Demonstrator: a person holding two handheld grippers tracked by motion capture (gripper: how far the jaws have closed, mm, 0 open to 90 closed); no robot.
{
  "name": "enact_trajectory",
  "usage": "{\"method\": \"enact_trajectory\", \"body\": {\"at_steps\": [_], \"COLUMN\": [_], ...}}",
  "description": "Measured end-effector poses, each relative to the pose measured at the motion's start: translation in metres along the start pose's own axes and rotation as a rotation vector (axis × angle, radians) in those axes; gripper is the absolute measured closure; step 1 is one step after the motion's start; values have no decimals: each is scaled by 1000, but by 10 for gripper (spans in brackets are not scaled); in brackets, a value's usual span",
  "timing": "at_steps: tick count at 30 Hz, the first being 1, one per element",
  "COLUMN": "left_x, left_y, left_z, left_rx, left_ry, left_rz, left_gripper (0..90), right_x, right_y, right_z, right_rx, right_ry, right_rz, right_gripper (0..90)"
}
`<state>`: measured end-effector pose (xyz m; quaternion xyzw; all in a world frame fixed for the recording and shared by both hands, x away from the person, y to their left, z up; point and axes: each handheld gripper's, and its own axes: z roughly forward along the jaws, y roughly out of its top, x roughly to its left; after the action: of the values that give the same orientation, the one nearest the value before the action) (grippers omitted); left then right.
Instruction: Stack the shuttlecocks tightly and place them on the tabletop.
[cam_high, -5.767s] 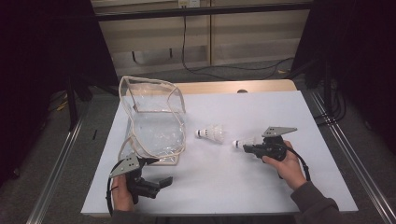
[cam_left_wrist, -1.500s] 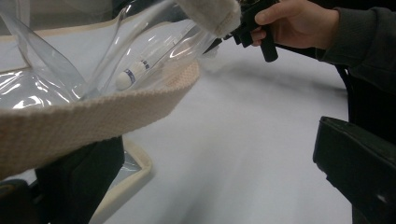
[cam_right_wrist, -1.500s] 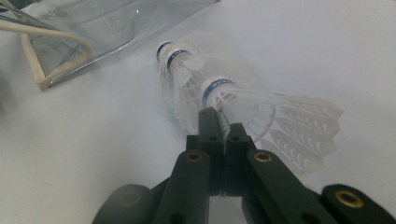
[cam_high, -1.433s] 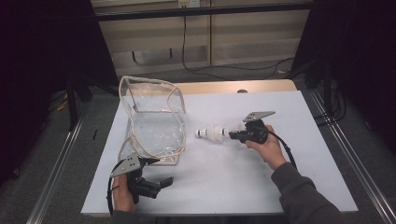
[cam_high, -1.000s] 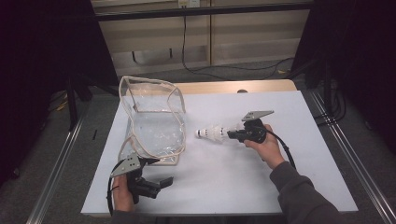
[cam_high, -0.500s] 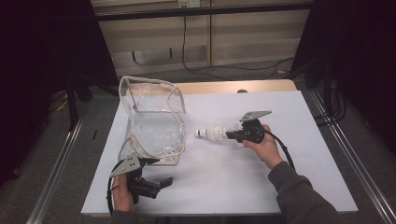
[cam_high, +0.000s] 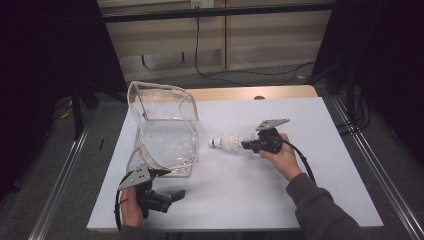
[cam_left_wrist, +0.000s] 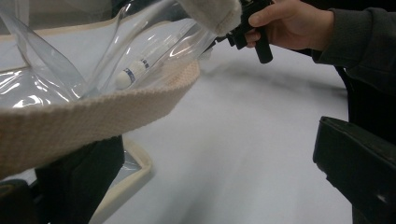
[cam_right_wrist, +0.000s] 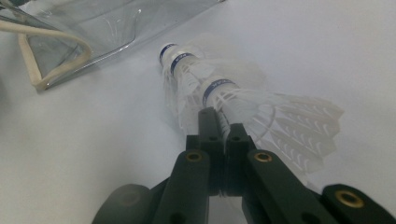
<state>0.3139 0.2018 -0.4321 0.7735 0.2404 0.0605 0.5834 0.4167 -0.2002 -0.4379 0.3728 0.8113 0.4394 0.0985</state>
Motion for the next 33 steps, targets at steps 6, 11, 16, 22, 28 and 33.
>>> {"method": "enact_trajectory", "body": {"at_steps": [6, 11, 16, 22, 28, 33], "left_x": [0, 0, 0, 0, 1, 1], "left_y": [0, 0, 0, 0, -1, -1], "left_z": [0, 0, 0, 1, 1, 1], "left_rx": [5, 7, 10, 11, 14, 10], "left_ry": [1, 1, 2, 1, -3, -3], "left_rz": [2, 4, 6, 7, 5, 2], "left_gripper": [22, 22, 22, 22, 22, 22], "right_x": [1, 1, 2, 2, 2, 3], "right_y": [0, -1, -1, -1, -2, -2], "right_z": [2, 4, 5, 7, 10, 12], "right_rx": [3, 3, 0, 0, -6, -8], "right_ry": [2, 6, 12, 13, 11, 10], "right_rz": [-5, -3, -5, -8, -3, -3], "right_gripper": [891, 892, 892, 892, 892, 892]}}
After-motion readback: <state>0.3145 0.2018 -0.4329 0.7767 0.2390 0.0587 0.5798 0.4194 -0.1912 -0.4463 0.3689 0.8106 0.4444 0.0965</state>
